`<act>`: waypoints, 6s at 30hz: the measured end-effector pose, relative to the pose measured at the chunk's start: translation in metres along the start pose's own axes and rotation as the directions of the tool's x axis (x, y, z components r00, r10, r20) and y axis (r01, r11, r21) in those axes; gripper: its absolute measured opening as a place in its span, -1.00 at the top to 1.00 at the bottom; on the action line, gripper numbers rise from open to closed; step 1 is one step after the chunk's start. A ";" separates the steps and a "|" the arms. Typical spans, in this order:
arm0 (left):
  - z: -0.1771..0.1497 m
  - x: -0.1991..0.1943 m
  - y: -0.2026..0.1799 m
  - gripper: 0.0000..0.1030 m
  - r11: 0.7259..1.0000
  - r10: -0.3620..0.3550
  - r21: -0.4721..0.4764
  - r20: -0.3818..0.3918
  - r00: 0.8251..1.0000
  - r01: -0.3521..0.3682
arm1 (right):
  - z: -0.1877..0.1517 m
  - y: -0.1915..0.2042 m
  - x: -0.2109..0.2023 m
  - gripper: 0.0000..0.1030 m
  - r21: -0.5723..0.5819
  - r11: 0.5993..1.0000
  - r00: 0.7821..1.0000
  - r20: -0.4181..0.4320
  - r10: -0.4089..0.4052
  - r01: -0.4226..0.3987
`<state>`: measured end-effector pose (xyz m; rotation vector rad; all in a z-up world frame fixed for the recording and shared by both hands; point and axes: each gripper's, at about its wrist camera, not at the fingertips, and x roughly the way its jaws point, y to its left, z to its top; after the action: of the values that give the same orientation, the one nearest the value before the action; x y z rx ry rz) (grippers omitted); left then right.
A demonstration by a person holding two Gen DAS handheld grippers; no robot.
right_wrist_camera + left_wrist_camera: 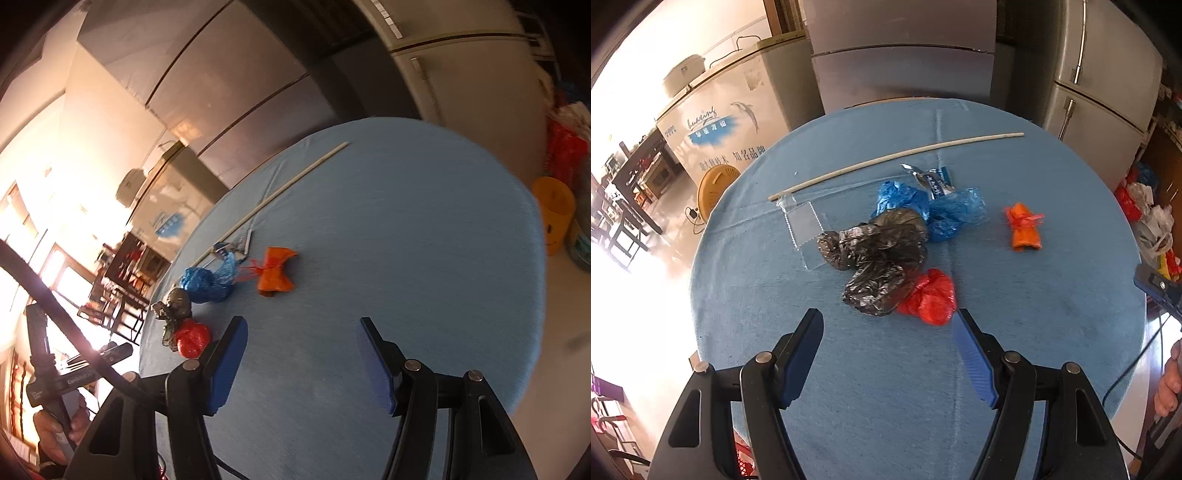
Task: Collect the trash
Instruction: 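Grasp the orange bag with the right tool while the left tool grasps the black bag, then lift the orange bag with the right tool while the left tool lifts the black bag, then carry the orange and black bags in both tools over the red basket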
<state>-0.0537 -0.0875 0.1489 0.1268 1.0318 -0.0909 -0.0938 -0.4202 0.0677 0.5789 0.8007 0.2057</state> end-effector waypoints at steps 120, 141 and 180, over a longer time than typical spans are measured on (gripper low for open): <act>-0.044 -0.026 0.140 0.12 0.991 0.094 -0.106 0.106 0.990 -0.082 | -0.055 0.191 0.109 0.36 -0.302 0.942 0.965 -0.255 0.067 -0.146; -0.140 -0.085 0.213 0.12 0.885 0.383 -0.298 0.030 0.923 -0.357 | -0.125 0.314 0.119 0.36 -0.494 0.766 0.886 -0.414 0.210 -0.412; -0.298 -0.041 0.308 0.12 0.747 0.320 -0.516 -0.273 0.907 -0.419 | -0.282 0.454 0.171 0.36 -0.595 0.489 0.719 -0.687 0.102 -0.638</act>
<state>-0.2864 0.2614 0.0526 -0.2110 1.1450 0.6069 -0.1631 0.1366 0.0608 -0.2492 1.0318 1.1935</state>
